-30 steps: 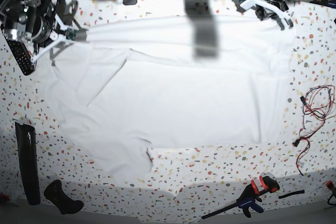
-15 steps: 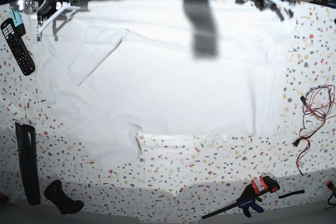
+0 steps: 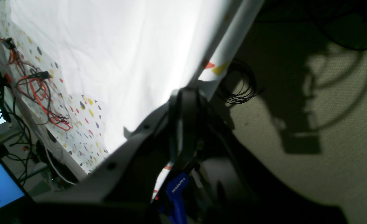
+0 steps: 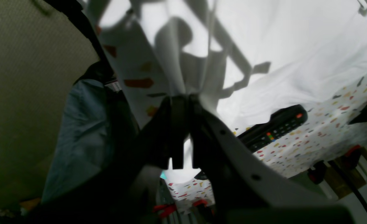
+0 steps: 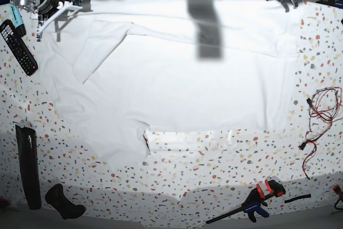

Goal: Fold the T-shirt properly
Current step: 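Drag the folded shirt with both grippers back toward the robot, then release the shirt and move both grippers back over the shirt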

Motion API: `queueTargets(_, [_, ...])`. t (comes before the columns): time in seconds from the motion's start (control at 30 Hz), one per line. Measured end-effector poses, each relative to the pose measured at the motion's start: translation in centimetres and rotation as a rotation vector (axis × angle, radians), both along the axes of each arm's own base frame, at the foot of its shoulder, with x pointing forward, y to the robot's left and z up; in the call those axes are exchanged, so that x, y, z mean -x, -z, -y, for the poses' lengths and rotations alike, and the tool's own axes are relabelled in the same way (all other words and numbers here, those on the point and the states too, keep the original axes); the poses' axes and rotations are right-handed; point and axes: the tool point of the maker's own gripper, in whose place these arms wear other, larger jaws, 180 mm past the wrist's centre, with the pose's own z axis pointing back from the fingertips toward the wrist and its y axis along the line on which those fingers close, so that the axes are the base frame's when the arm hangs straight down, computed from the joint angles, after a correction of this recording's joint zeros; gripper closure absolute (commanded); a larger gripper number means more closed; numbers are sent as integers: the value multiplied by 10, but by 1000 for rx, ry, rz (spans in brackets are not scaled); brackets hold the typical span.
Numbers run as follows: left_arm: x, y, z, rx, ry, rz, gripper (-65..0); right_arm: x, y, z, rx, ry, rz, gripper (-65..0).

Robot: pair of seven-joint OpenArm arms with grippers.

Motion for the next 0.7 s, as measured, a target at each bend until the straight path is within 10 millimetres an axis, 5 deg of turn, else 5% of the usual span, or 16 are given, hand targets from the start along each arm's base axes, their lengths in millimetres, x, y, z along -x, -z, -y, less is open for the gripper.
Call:
queueTargets(0.27, [0,0,0,0,0,0,0,1,0,1,4,3,-3,0])
queueTargets(0.4, [0,0,-1,-2,-1,0,0,1,-2,6,32,9,-2,-173])
queueTargets(0.5, [0,0,-2,-7,-2,0,-102,0,-2,8,41,7,1,-279])
queueTargets(0.7, [5,2,-16,-66,-50,-23,-142,4,-3,13,66,30,-19,-286])
